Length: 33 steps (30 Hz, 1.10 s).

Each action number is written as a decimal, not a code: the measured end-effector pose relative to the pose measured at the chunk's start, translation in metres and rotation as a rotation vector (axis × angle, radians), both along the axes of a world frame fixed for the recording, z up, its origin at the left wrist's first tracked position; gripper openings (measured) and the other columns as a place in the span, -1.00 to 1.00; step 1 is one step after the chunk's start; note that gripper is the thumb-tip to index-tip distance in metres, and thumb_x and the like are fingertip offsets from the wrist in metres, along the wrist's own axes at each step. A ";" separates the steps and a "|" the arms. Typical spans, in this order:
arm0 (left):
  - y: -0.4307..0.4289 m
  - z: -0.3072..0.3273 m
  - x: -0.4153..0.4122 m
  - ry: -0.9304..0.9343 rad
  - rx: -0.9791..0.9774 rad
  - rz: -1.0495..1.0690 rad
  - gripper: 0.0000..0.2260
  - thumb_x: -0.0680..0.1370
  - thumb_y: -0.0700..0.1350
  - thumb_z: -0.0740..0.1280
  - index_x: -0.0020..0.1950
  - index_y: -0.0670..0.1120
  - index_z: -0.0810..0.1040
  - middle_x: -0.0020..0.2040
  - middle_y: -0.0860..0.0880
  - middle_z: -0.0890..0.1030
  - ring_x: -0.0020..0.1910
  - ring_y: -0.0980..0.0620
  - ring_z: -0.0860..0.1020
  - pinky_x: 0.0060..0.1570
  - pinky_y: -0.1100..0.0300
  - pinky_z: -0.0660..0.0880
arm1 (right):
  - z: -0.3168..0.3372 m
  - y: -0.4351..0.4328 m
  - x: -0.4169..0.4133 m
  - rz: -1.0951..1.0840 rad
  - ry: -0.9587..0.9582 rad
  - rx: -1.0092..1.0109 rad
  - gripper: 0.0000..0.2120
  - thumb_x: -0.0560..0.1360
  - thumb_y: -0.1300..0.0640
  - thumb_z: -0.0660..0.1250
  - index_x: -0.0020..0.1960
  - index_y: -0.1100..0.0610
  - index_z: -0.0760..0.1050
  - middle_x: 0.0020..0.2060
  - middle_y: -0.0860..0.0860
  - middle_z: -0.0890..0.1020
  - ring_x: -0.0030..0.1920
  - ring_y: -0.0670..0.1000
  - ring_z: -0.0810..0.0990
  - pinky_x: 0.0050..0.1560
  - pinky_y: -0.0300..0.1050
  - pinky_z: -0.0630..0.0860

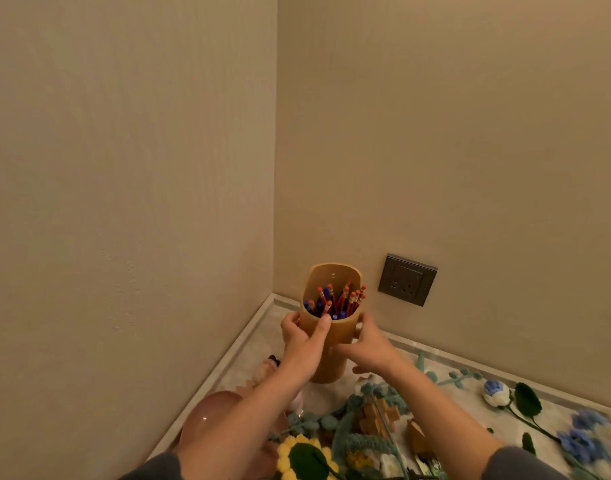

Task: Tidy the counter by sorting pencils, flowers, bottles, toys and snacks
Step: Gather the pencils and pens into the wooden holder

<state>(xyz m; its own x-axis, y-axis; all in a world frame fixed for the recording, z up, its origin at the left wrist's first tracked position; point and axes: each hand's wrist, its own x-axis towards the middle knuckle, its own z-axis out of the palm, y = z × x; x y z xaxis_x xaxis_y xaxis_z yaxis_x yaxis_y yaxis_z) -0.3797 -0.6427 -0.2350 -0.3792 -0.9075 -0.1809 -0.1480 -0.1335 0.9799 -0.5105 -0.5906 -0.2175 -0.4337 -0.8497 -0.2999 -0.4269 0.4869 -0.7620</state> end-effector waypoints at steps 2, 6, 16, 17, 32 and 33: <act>-0.006 -0.001 0.001 -0.004 -0.010 0.002 -0.41 0.54 0.14 0.29 0.43 -0.02 0.09 0.35 -0.08 0.31 0.19 0.02 0.38 0.09 0.15 0.35 | -0.004 -0.006 0.001 0.010 0.018 0.024 -0.18 0.32 0.04 0.55 0.40 -0.01 0.11 0.15 0.01 0.40 0.01 0.04 0.51 -0.22 0.00 0.69; -0.036 0.000 0.008 0.028 -0.040 0.054 -0.50 0.54 0.12 0.31 0.40 -0.02 0.25 0.37 -0.09 0.35 0.24 -0.02 0.43 0.16 0.11 0.42 | -0.009 -0.030 0.008 0.032 0.078 -0.032 -0.16 0.31 0.01 0.55 0.42 -0.01 0.11 0.12 -0.01 0.44 -0.02 0.02 0.54 -0.25 -0.03 0.68; -0.084 -0.001 0.011 0.134 0.295 0.235 -0.34 0.47 0.25 0.32 0.44 -0.11 0.32 0.35 -0.14 0.46 0.30 -0.17 0.45 0.32 -0.17 0.37 | -0.011 -0.086 0.020 0.103 0.070 -0.191 -0.17 0.36 0.16 0.52 0.48 0.06 0.13 0.32 0.04 0.45 0.26 0.07 0.49 0.10 0.13 0.58; -0.086 0.000 0.011 0.149 0.292 0.266 -0.36 0.49 0.22 0.33 0.42 -0.14 0.33 0.34 -0.16 0.46 0.29 -0.16 0.46 0.31 -0.15 0.38 | -0.011 -0.090 0.020 0.109 0.071 -0.191 -0.19 0.36 0.16 0.52 0.48 0.06 0.15 0.32 0.05 0.46 0.26 0.08 0.50 0.10 0.13 0.58; -0.087 0.007 0.011 0.098 0.255 0.342 -0.40 0.54 0.13 0.30 0.48 -0.08 0.22 0.44 -0.10 0.15 0.37 -0.14 0.32 0.31 -0.18 0.38 | -0.012 -0.109 0.026 0.120 0.061 -0.232 -0.15 0.06 -0.32 0.56 0.29 -0.12 0.45 0.13 -0.15 0.64 0.14 -0.10 0.61 0.14 0.02 0.59; -0.085 0.007 0.012 0.110 0.270 0.345 -0.38 0.52 0.13 0.32 0.48 -0.09 0.21 0.43 -0.09 0.15 0.35 -0.13 0.34 0.29 -0.19 0.40 | -0.011 -0.110 0.025 0.119 0.031 -0.244 -0.15 0.05 -0.30 0.59 0.28 -0.13 0.45 0.12 -0.15 0.64 0.13 -0.10 0.61 0.14 0.02 0.59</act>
<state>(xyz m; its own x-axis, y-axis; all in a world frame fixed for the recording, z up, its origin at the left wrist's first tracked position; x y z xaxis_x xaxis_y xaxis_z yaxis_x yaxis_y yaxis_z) -0.3678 -0.7273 -0.2277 -0.0930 -0.9099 -0.4042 0.0534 -0.4100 0.9105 -0.4852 -0.7002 -0.2289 -0.3322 -0.9407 -0.0684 -0.4951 0.2356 -0.8363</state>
